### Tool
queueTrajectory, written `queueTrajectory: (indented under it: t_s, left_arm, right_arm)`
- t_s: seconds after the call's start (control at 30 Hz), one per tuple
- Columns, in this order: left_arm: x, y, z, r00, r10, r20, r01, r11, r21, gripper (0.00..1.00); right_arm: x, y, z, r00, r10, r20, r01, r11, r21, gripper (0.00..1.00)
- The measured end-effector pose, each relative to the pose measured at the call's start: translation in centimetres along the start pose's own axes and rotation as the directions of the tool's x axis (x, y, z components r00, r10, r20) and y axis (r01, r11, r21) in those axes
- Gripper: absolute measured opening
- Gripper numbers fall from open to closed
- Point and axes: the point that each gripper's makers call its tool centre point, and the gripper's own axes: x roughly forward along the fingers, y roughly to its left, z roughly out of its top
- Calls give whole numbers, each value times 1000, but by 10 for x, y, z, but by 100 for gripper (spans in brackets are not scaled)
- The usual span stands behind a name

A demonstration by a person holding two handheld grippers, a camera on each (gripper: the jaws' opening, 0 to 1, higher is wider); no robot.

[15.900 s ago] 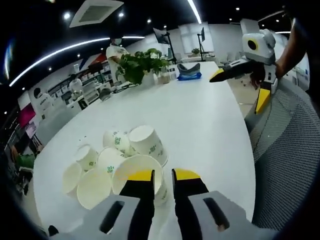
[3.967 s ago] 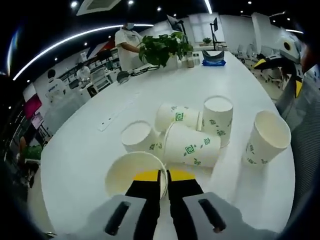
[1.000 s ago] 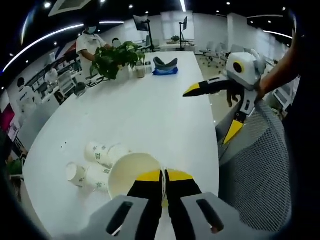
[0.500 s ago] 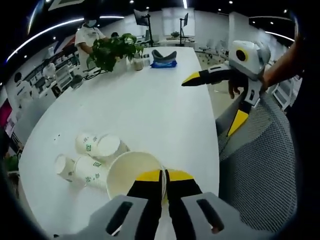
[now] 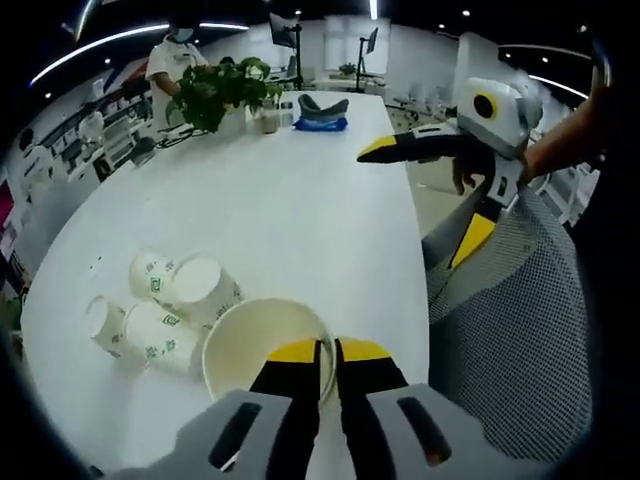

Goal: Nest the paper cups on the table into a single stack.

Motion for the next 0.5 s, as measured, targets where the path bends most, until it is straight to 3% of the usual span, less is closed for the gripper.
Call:
queueTrajectory:
  t_s: [0.5]
  left_arm:
    - [10,-1,-9,1000,-21,-9,21,1000,-1,3]
  right_arm:
    - [0,-1,-1,1000,-6,-4,6,1000,-1,94]
